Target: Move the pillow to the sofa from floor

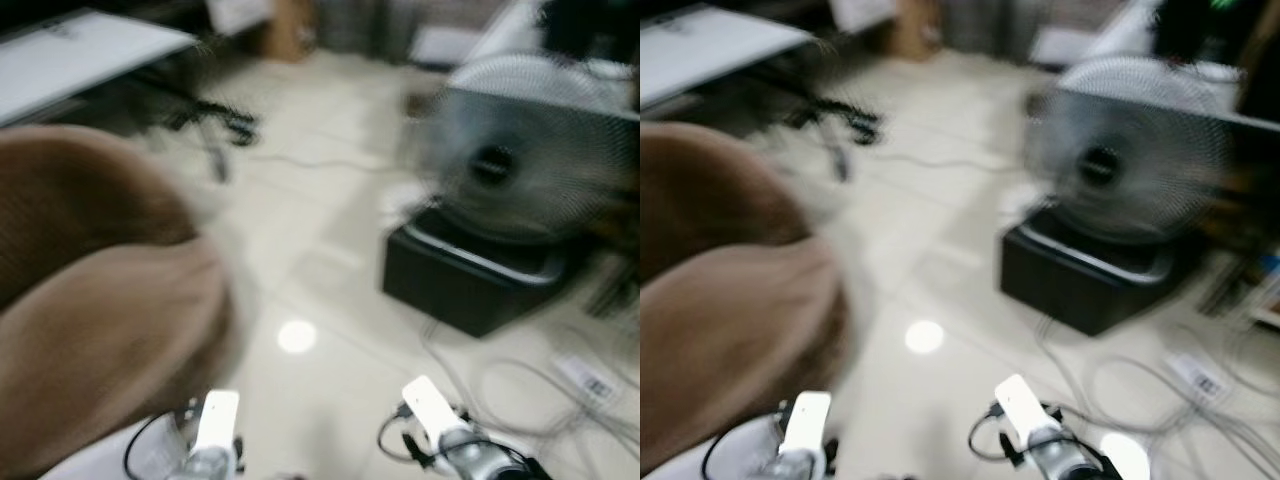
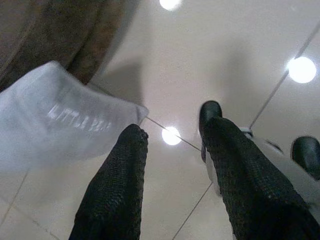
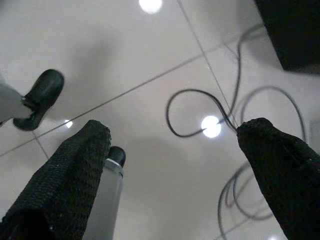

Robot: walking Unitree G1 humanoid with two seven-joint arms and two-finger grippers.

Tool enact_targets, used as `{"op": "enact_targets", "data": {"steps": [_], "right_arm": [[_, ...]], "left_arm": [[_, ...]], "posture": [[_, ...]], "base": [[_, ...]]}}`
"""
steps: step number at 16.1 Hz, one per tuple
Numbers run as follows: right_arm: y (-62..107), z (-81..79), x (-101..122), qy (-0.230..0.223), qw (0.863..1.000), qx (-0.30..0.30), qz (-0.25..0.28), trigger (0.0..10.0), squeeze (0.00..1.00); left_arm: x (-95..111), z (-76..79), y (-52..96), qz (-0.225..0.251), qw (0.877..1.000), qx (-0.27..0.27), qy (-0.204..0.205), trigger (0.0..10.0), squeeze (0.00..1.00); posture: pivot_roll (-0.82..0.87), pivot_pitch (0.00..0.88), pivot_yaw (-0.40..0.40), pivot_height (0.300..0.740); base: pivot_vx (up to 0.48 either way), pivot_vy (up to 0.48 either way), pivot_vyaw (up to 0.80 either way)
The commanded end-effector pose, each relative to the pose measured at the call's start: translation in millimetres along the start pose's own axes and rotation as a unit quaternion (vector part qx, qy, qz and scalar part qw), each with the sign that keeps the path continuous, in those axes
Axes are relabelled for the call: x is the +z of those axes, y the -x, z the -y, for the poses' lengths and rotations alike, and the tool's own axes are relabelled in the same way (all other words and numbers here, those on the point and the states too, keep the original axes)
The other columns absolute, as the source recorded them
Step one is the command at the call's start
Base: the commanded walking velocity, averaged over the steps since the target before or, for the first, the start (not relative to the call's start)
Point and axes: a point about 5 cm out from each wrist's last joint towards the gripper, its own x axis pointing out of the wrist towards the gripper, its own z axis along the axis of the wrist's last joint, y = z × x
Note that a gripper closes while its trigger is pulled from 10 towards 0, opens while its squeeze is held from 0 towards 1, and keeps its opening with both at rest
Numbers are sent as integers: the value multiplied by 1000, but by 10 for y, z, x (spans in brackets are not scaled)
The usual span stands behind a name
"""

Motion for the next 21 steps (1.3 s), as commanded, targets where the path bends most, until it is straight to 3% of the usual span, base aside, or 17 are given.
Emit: {"op": "enact_targets", "data": {"steps": [1, 21], "right_arm": [[1, 5, -5, 1, 1000, -1, -1, 10000, 0], [-7, 2, 67, 9, 1000, 7, 0, 10000, 43]], "left_arm": [[-8, 9, 0, -3, 1000, -2, -3, 10000, 0], [52, -24, -5, 0, 1000, -1, -2, 10000, 0]], "posture": [[-195, 0, 72, 740], [-194, 0, 73, 740]], "base": [[0, 0, 781], [0, 0, 777]]}}
